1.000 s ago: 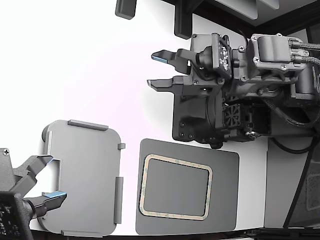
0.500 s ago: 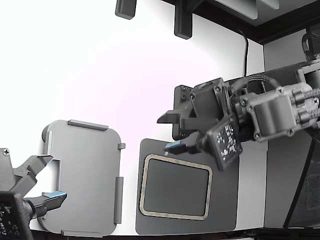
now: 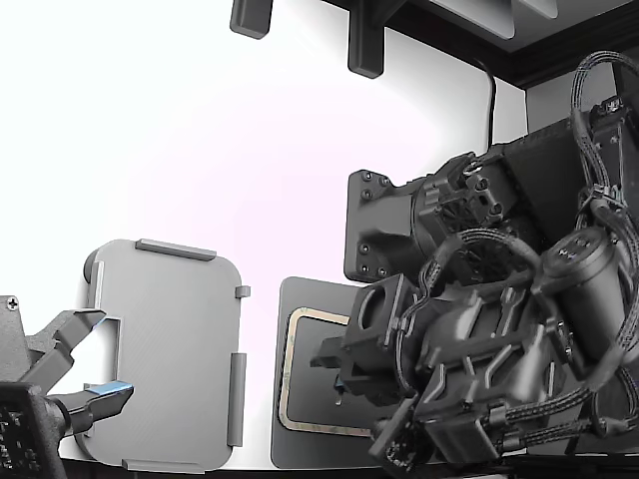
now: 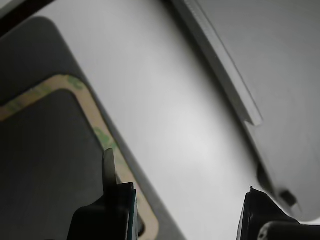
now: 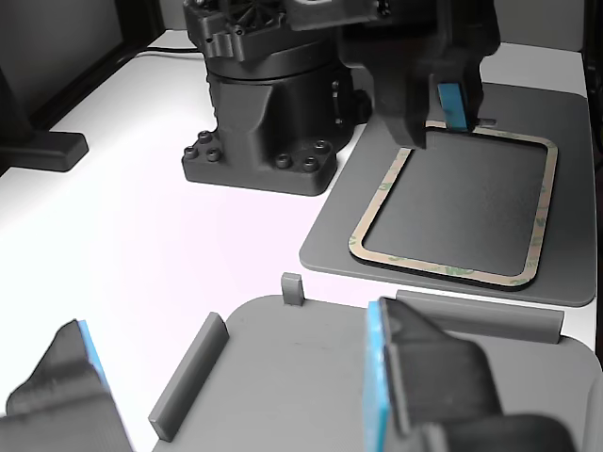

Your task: Move top rectangular frame to the holder.

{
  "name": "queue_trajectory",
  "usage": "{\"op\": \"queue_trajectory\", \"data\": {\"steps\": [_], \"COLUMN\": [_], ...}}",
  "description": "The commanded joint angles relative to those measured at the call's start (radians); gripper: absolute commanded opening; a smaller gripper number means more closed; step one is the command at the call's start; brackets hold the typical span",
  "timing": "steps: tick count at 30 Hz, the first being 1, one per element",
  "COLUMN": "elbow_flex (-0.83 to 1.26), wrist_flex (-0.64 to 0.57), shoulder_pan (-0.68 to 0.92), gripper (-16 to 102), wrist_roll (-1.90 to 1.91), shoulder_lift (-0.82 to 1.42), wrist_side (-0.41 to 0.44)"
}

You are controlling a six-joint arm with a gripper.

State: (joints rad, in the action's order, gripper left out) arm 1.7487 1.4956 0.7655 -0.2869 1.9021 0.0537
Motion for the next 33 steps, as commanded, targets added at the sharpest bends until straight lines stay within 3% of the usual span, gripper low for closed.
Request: {"op": "queue_trajectory", "data": {"steps": [1,7,14,20,26,33], "elbow_flex": [-0.031,-0.044,0.032,0.06,0.118,0.129], "wrist_flex": [-0.003,-0.006,-0.098,-0.15,-0.224,-0.229], "shoulder_pan": [0.012,0.048,0.091,0.097,0.097,0.089], "gripper": [80,88,89,90,81,69], "wrist_roll": [-0.028,-0.074,-0.132,-0.218,-0.224,-0.227], "shoulder_lift": [-0.017,-0.103,-0.137,-0.178,-0.189,-0.218], "wrist_side": [0.017,0.009,0.009,-0.04,-0.043,-0.043]}}
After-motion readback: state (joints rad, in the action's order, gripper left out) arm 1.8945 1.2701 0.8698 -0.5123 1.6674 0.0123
